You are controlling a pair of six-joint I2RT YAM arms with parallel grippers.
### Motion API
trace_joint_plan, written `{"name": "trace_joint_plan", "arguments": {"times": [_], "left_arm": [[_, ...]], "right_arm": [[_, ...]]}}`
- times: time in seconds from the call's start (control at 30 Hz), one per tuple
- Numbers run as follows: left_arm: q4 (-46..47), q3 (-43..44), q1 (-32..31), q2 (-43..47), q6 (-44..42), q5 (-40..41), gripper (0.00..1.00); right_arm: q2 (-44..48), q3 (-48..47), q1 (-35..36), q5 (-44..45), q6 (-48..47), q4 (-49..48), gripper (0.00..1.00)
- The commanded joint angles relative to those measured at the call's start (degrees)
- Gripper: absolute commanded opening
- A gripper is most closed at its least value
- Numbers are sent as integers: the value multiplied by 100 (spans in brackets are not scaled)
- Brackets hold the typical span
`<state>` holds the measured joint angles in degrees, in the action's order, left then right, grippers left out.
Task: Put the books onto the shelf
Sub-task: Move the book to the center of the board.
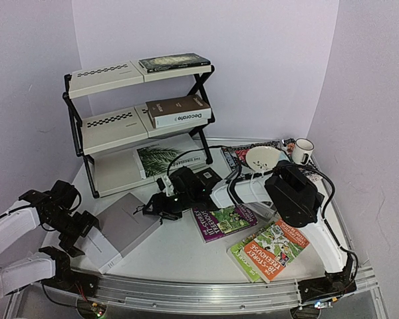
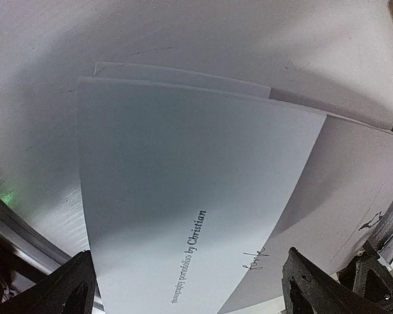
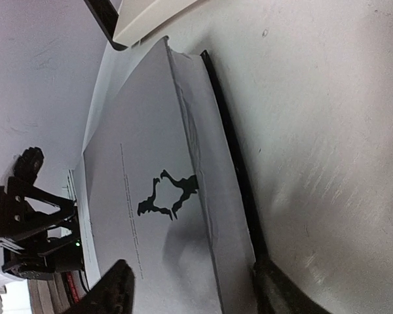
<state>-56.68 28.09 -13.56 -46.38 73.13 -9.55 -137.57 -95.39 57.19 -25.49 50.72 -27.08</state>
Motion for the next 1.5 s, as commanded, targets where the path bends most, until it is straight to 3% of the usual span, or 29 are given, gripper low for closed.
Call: {"name": "trace_joint_plan", "arguments": {"times": [0.0, 0.23, 0.53, 0.8, 1.03, 1.17, 1.33, 1.47], "left_arm": [[760, -269, -13, 306, 72, -316, 100], [1154, -351, -10, 204, -120, -473, 100], [1497, -5, -12, 354, -685, -470, 99], [3117, -389, -9, 422, -1008, -1751, 96], [4247, -394, -12, 116, -1084, -2567, 94], [4699, -341, -30, -211, -1111, -2843, 87], [5180, -329, -158, -292, -928, -2826, 69], [5277, -328, -256, -489, -1084, -2933, 68]], "right_arm": [[32, -133, 10, -210, 59, -163, 51], [473, 239, 6, -140, 142, -246, 20], [1435, 1011, -22, 65, 83, -260, 3], [2483, 1816, -105, -102, 119, -186, 0], [3201, 2250, -270, 106, -13, 453, 0], [3662, 2554, -437, 451, -88, 930, 0], [4243, 3007, -642, 891, -169, 1410, 0], [4739, 3406, -725, 1394, -153, 1775, 0]]}}
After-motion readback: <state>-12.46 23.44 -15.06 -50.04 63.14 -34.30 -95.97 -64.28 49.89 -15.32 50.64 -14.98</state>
